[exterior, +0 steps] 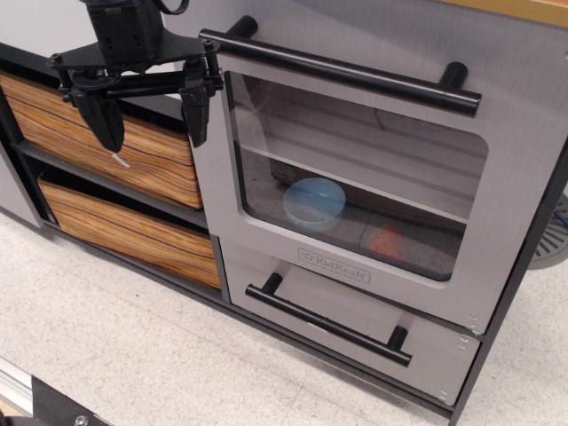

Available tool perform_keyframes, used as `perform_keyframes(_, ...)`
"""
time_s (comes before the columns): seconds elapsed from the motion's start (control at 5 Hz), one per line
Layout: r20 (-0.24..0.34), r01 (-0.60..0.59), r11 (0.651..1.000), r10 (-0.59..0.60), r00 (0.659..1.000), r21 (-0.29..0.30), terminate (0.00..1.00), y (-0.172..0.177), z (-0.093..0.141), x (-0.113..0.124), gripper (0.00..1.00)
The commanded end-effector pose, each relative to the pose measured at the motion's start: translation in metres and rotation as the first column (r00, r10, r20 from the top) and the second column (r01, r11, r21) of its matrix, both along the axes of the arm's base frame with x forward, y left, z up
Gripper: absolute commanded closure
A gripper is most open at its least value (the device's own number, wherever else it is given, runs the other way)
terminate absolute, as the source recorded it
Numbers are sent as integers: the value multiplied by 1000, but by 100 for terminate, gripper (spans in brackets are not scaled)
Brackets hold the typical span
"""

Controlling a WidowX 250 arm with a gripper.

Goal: Open oven

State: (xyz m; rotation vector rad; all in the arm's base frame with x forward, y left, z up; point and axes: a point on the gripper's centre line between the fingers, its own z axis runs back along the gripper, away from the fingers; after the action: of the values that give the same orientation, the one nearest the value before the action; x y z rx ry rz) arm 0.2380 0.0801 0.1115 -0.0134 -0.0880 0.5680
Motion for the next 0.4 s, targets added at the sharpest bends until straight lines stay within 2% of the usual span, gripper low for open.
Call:
perform_keyframes(0.0, 0, 0, 1000, 0, 1000, 0, 0, 0, 0, 0, 0)
perform_keyframes(0.2, 100, -182, 979, 191, 977, -93, 0, -5, 23, 20, 0)
